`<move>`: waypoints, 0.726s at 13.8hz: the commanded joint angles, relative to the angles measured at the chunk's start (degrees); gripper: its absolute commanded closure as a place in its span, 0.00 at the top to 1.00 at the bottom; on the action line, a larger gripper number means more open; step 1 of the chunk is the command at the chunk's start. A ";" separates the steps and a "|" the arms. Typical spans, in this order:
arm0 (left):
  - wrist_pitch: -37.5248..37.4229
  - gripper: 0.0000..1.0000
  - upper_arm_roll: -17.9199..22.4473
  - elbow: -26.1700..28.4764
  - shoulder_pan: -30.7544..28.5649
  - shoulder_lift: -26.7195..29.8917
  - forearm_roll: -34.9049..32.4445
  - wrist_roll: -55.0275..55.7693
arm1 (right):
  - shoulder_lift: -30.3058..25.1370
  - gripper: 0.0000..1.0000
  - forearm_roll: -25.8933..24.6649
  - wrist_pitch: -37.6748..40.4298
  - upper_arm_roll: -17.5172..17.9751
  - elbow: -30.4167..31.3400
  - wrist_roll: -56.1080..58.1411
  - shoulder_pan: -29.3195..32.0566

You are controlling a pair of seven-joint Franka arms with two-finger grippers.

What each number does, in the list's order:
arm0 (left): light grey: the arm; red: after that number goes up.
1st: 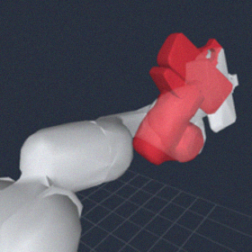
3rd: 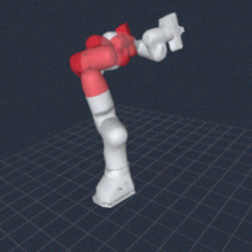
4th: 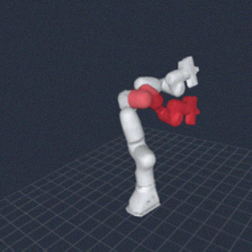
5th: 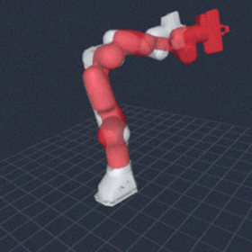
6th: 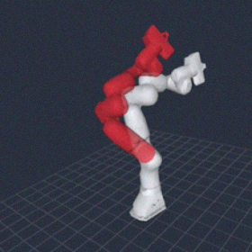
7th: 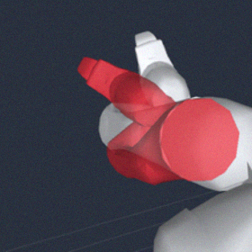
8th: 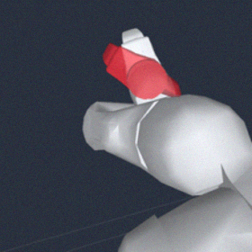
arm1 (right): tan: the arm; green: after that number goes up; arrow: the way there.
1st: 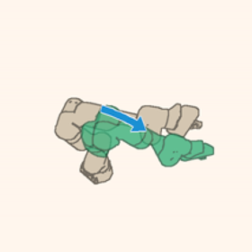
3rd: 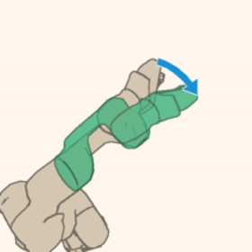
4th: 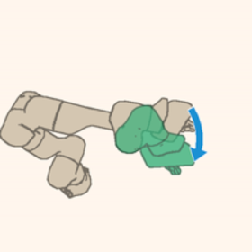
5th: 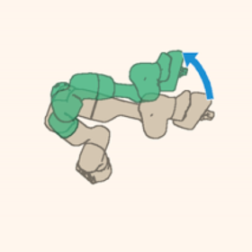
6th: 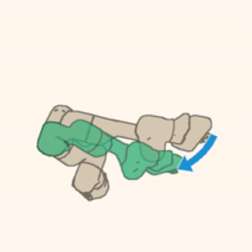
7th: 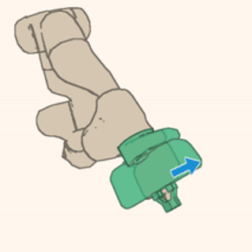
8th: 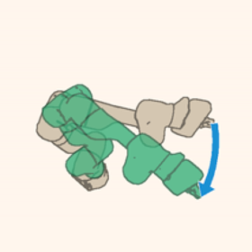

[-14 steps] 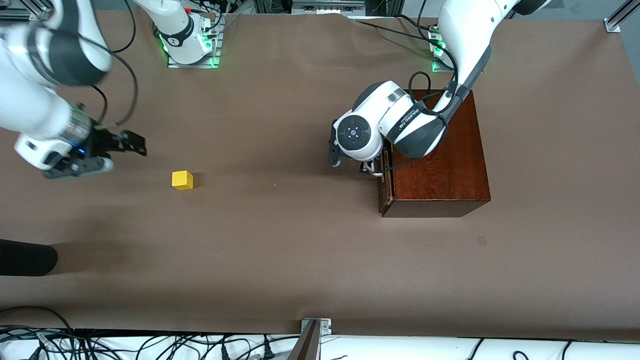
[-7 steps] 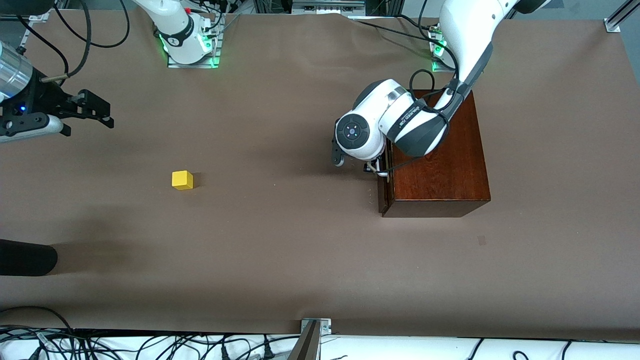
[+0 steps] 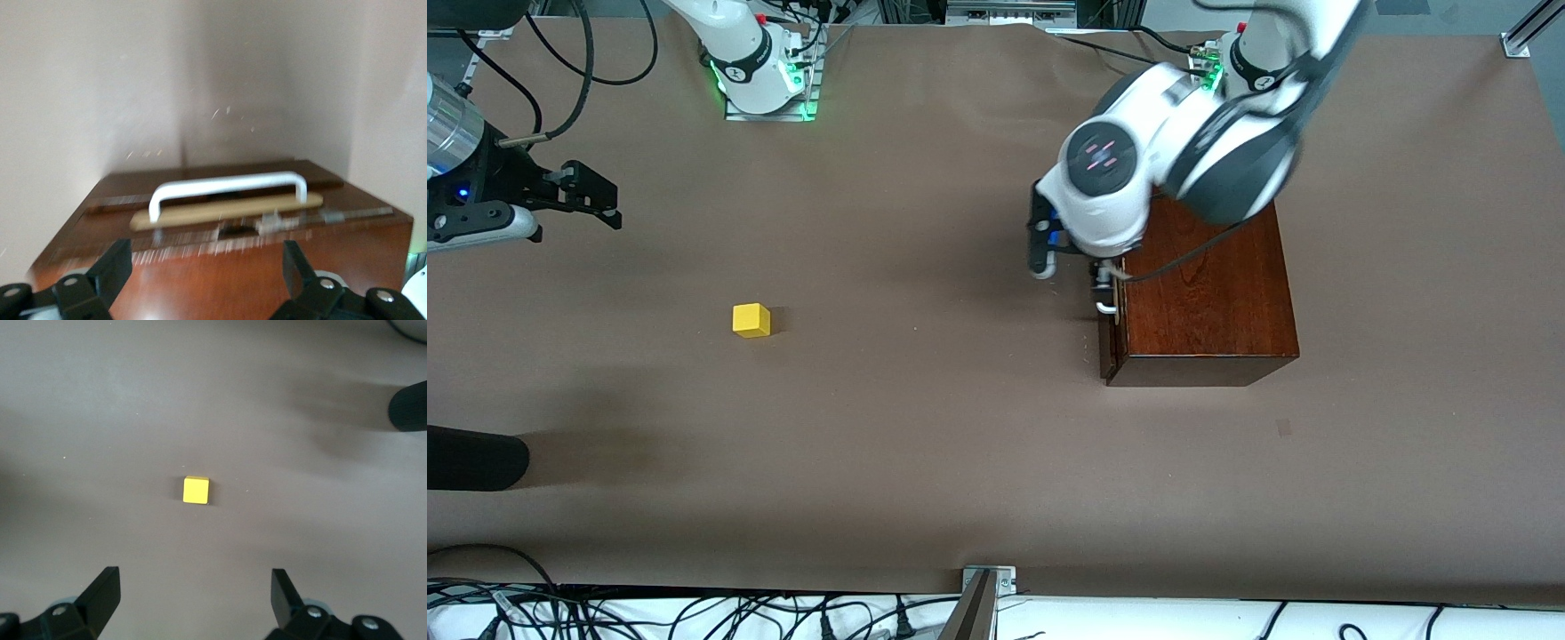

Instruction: Open drawer, take yellow block, close drawer

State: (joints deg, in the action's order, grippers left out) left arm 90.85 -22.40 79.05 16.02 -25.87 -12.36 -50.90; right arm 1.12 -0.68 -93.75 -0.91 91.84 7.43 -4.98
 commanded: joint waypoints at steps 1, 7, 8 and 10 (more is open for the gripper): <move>-1.55 1.00 -0.36 0.84 -6.50 5.73 1.81 -0.60 | 0.29 1.00 -0.99 0.85 0.48 -1.93 -0.75 0.33; -9.20 1.00 5.40 -4.87 -12.95 10.39 2.33 0.19 | 0.38 1.00 -0.82 1.11 0.48 -1.76 -0.75 0.24; -8.94 1.00 8.13 -4.00 -12.85 11.45 4.52 0.54 | 0.38 1.00 -0.73 1.29 0.48 -1.76 -0.75 0.24; -8.67 1.00 15.08 0.29 -12.68 15.83 9.61 4.90 | 0.38 1.00 -0.73 3.65 0.21 -1.76 -1.10 0.33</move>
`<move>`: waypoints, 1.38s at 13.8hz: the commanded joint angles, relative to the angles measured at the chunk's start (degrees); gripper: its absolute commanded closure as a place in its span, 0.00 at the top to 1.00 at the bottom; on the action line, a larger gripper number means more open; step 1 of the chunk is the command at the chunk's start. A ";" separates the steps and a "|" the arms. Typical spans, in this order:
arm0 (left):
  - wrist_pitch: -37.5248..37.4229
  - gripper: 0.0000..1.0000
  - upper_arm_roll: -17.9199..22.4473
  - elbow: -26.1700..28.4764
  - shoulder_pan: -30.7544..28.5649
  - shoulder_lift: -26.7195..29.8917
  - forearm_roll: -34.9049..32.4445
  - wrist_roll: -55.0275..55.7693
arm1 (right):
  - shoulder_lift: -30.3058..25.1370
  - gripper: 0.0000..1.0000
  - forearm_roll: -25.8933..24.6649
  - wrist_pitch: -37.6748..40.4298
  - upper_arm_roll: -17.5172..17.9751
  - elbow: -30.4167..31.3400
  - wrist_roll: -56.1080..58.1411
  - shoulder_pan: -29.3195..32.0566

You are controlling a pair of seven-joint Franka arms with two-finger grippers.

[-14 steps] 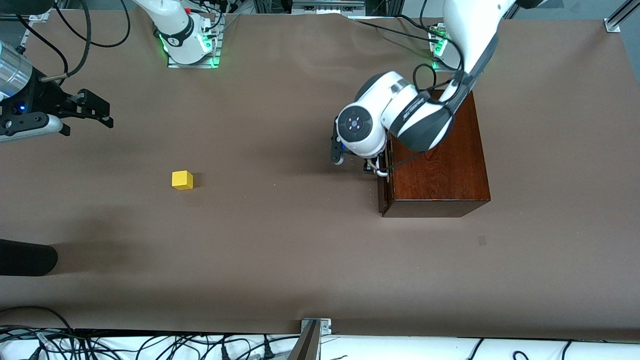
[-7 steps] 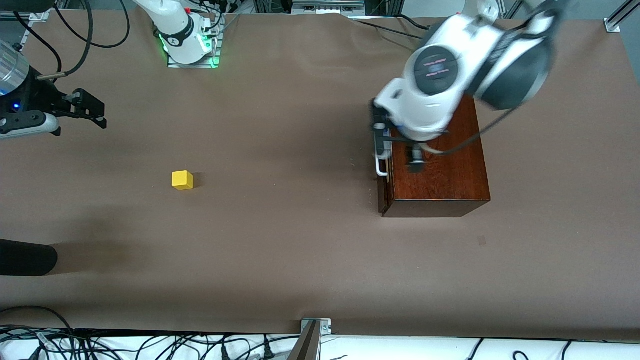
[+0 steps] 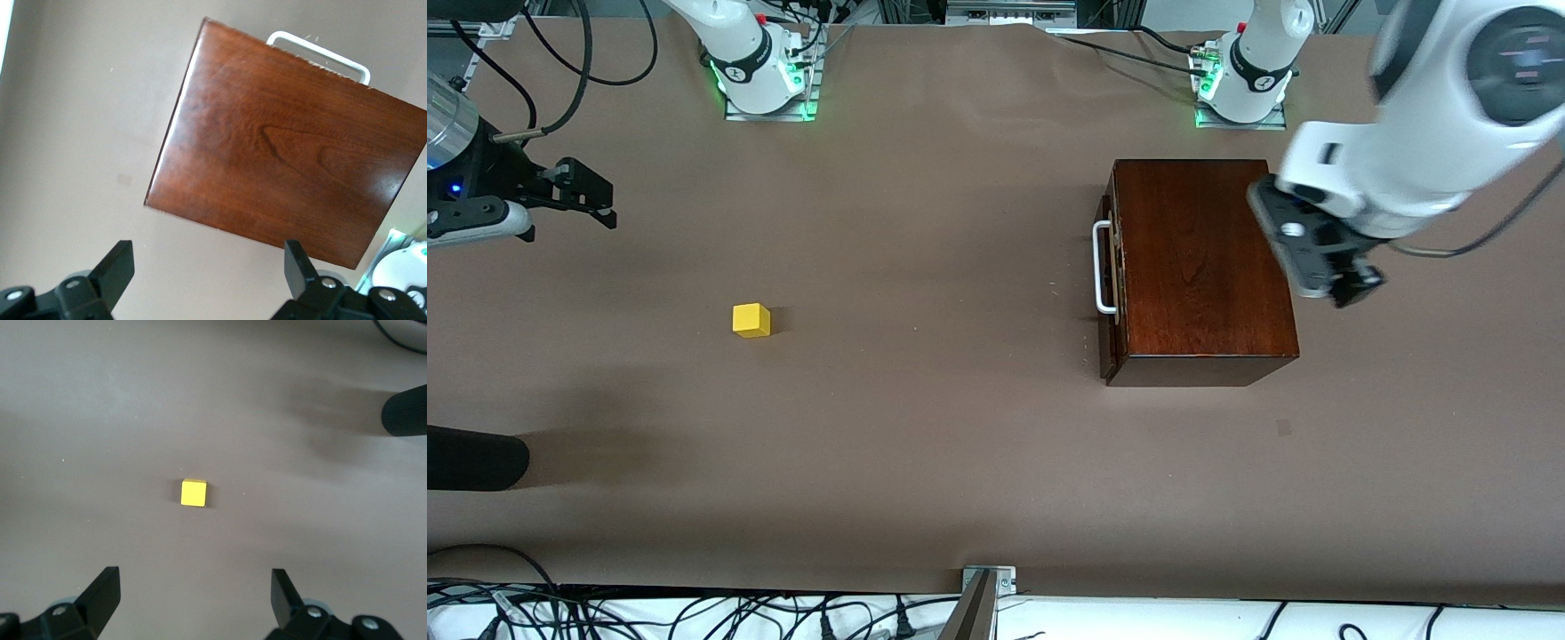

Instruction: Open drawer, take yellow block, close drawer

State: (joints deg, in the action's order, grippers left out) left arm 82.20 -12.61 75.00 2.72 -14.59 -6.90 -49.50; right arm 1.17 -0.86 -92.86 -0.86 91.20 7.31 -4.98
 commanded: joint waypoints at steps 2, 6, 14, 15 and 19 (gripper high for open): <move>0.15 1.00 8.03 9.00 0.62 8.69 4.70 12.37 | 0.32 1.00 -0.46 2.86 0.07 -1.11 -0.89 0.32; 10.41 1.00 11.81 19.46 0.53 16.69 5.92 31.96 | 0.32 1.00 -0.11 2.68 0.07 -1.28 -0.89 0.32; 9.83 1.00 11.91 21.59 -0.44 18.37 5.67 52.85 | 0.50 1.00 0.07 2.50 0.07 -1.29 -0.89 0.32; 8.95 1.00 11.91 21.24 -0.44 18.29 5.49 53.02 | 0.50 1.00 0.07 2.50 0.07 -1.29 -0.89 0.32; 8.50 1.00 11.82 21.07 -0.53 18.29 5.75 52.93 | 0.67 1.00 -0.02 2.33 0.07 -1.29 -0.80 0.41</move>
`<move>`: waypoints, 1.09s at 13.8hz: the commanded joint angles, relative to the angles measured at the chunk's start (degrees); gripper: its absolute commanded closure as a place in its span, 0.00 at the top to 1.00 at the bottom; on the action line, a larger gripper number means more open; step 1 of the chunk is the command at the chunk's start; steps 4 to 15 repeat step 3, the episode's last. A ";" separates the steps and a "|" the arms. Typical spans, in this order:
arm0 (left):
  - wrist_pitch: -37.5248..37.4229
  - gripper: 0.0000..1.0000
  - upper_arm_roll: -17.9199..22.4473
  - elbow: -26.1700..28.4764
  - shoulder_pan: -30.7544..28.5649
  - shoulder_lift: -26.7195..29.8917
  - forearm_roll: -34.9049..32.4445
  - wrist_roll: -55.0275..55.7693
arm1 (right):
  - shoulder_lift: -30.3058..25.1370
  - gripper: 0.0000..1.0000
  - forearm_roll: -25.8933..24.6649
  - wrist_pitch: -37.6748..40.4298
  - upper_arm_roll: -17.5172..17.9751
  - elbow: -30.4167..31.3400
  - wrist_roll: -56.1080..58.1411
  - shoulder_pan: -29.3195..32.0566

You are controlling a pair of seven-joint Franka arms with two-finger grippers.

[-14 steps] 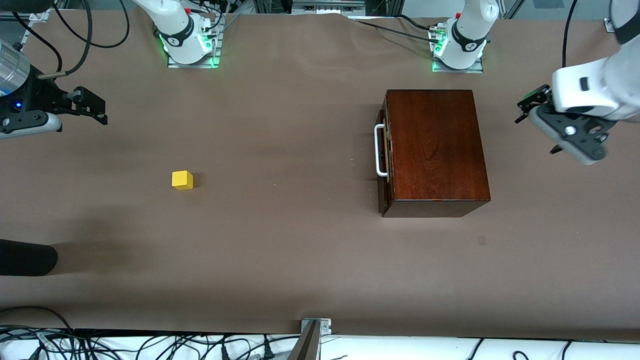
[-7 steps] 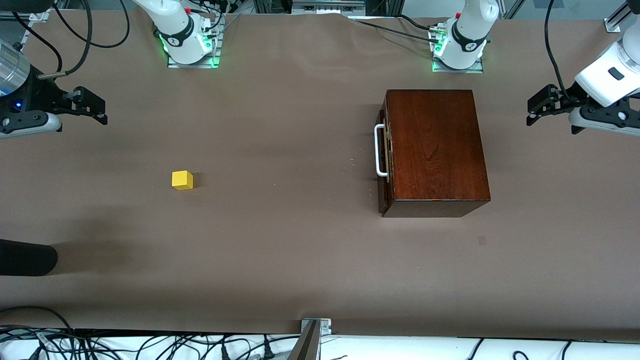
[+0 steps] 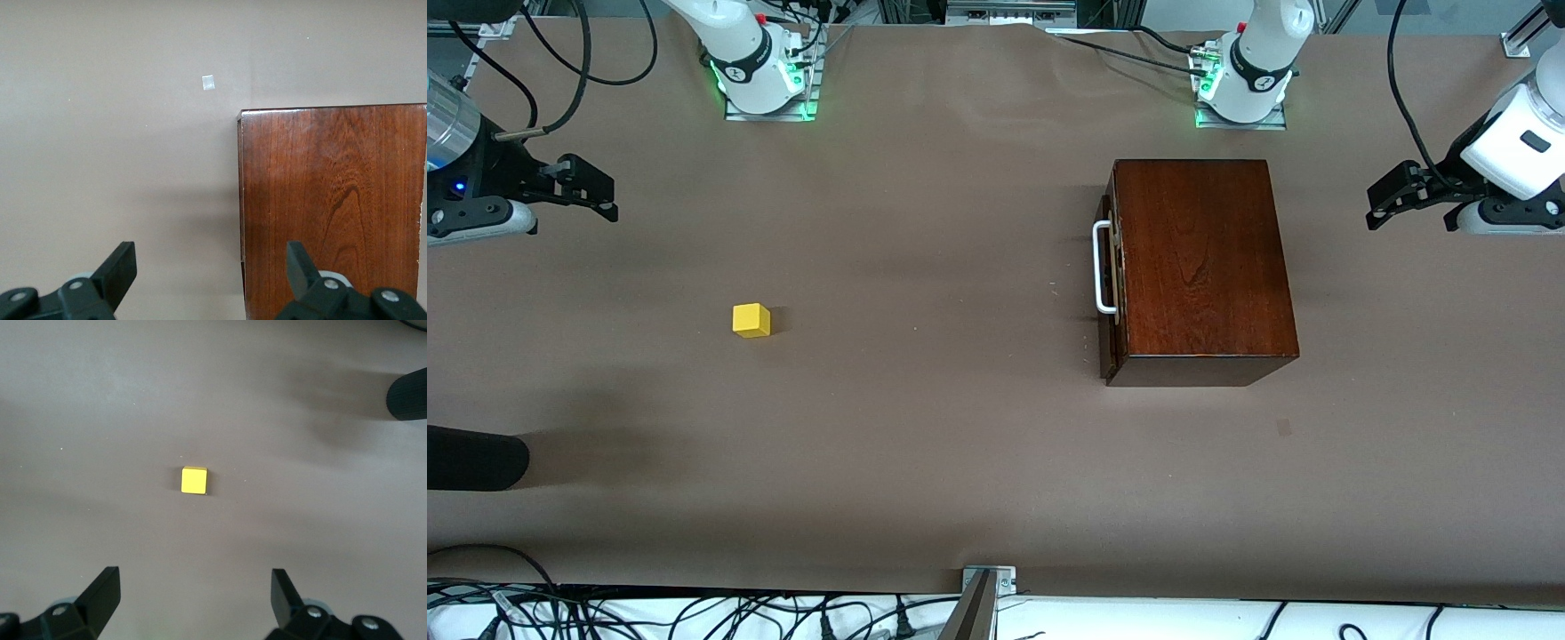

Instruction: Open drawer, take yellow block, close drawer

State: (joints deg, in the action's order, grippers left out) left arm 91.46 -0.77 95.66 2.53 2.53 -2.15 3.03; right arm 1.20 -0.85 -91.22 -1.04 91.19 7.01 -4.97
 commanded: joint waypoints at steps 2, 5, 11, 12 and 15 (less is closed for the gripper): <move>-1.37 1.00 -0.02 0.41 -0.33 1.16 1.00 0.31 | 0.73 1.00 0.06 0.69 0.16 -1.27 -0.50 0.40; -1.46 1.00 -0.02 0.32 -0.33 1.16 1.00 0.31 | 0.73 1.00 0.06 0.69 0.16 -1.27 -0.50 0.40; -1.46 1.00 -0.02 0.32 -0.33 1.16 1.00 0.31 | 0.73 1.00 0.06 0.69 0.16 -1.27 -0.50 0.40; -1.46 1.00 -0.02 0.32 -0.33 1.16 1.00 0.31 | 0.73 1.00 0.06 0.69 0.16 -1.27 -0.50 0.40; -1.46 1.00 -0.02 0.32 -0.33 1.16 1.00 0.31 | 0.73 1.00 0.06 0.69 0.16 -1.27 -0.50 0.40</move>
